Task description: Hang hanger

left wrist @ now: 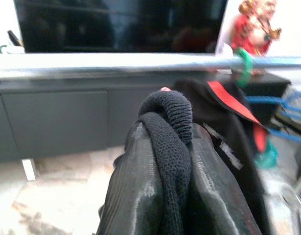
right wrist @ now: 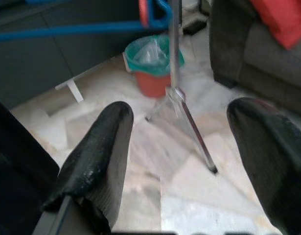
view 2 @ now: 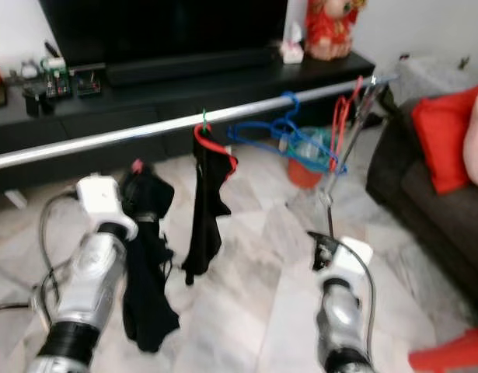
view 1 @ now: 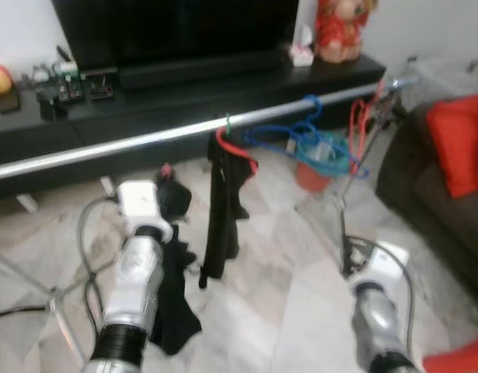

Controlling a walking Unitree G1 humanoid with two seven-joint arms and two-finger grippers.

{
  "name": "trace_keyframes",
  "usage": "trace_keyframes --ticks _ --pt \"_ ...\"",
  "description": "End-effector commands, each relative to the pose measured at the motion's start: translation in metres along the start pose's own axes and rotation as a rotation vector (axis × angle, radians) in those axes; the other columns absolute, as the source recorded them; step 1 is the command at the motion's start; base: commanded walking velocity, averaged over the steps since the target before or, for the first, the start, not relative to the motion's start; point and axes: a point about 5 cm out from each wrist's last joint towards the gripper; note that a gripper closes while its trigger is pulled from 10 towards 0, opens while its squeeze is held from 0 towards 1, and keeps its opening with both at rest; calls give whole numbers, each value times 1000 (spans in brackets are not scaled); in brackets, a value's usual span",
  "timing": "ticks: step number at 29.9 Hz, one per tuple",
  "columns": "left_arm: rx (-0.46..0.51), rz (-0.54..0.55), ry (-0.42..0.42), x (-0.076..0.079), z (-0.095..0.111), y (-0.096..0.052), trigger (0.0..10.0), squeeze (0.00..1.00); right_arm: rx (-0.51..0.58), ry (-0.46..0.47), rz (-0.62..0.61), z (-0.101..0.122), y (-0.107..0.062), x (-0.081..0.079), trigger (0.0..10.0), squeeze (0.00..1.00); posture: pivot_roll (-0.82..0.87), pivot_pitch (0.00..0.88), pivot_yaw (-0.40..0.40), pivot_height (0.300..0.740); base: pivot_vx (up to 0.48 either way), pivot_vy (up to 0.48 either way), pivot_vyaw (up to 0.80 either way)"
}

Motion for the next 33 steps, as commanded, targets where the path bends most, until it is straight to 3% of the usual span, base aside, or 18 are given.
trace_keyframes --ticks 1,7,10,13,19,33 --pt "61 19 26 -6 14 3 10000 0 -16 17 30 -4 -3 -11 10000 0 -1 33 -30 740 322 0 0" --pt "80 26 26 -6 19 4 10000 0 -82 -21 34 -18 -8 -5 10000 0 -5 35 -36 740 328 0 0" --pt "92 26 23 -4 22 5 10000 0 -203 -96 13 -39 -16 4 10000 0 -6 38 -41 740 330 0 0" --pt "104 27 19 -3 24 6 10000 0 -310 -108 16 -59 -28 9 10000 0 -10 41 -45 740 329 0 0" --pt "107 33 22 -4 25 6 10000 0 -368 -86 39 -70 -35 9 10000 0 -16 44 -47 740 330 0 0" --pt "151 107 -6 -8 33 4 10000 0 -387 -56 52 -73 -37 10 10000 0 -41 60 -54 740 257 0 0"
Point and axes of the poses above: a point about 5 cm out from each wrist's last joint towards the gripper, its own y axis pointing out of the wrist towards the gripper, its own z axis along the axis of the wrist's last joint, x = y × z, and after that the axes turned 12 degrees about -y, right-handed
